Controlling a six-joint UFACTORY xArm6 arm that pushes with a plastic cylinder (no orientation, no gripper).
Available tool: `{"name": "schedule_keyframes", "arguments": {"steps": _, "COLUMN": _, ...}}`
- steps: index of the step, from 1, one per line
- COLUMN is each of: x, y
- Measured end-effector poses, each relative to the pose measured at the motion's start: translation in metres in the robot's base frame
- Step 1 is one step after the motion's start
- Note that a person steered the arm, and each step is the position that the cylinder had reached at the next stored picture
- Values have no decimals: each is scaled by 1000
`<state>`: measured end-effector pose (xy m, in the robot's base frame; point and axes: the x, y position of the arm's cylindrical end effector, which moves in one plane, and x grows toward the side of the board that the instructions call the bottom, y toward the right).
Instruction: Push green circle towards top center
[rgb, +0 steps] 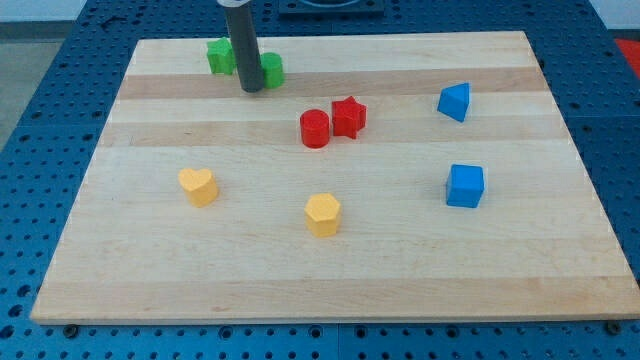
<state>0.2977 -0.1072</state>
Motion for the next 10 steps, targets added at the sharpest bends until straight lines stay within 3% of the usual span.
{"name": "schedule_keyframes", "arguments": {"steps": 9, "x": -20, "y": 32}}
{"name": "schedule_keyframes", "arguments": {"steps": 10, "x": -20, "y": 74}}
